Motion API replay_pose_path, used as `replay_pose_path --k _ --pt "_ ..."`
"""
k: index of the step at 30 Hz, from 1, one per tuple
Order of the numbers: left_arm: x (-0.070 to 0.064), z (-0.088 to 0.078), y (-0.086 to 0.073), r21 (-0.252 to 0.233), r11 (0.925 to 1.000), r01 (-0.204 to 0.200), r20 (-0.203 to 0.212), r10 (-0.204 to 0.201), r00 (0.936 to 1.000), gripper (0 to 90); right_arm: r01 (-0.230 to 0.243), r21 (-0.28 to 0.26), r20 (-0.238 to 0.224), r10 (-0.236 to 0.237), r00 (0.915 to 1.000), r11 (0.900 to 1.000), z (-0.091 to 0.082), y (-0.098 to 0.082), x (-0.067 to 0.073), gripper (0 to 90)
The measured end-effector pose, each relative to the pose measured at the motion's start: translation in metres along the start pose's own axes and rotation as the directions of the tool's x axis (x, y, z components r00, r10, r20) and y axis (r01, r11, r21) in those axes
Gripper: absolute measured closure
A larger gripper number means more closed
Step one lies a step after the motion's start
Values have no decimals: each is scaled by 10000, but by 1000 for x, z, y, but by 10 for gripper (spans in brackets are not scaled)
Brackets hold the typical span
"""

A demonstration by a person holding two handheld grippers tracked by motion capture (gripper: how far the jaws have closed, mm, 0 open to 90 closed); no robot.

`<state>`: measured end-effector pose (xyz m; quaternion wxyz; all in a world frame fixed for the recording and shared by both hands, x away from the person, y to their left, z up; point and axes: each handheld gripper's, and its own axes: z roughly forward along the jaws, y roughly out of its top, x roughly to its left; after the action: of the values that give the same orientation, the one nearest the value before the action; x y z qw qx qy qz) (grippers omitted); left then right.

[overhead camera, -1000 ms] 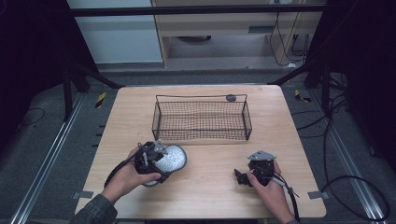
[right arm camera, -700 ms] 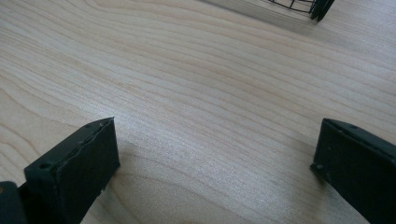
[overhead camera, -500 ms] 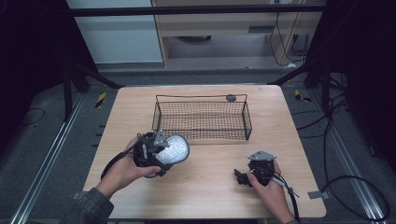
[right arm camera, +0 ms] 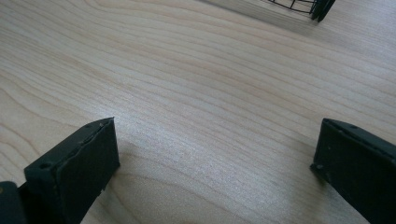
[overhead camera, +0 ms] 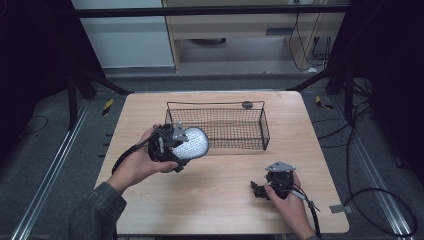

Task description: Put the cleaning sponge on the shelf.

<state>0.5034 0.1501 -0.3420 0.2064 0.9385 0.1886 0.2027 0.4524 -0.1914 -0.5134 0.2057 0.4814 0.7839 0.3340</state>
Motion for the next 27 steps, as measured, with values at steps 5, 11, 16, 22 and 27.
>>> replay_pose_path --k 5,11,16,22,27 --pt "13 3 5 -299 9990 331 280 -323 9991 84 -3 4 12 3 10000 10000 1 1 0 3" --pt "28 4 17 -297 9993 219 142 -215 9997 85 -17 8 17 17 10000 10000 0 1 0 3" --pt "39 0 26 -408 9991 145 -4 -145 9999 86 51 -6 41 -51 10000 10000 1 0 0 3" --pt "50 5 32 -260 9997 -26 -125 23 9999 87 76 -24 35 -76 10000 10000 1 1 0 3" --pt "58 12 38 -102 9999 -106 -354 102 9993 88 70 -36 32 -70 10000 10000 1 0 0 4"
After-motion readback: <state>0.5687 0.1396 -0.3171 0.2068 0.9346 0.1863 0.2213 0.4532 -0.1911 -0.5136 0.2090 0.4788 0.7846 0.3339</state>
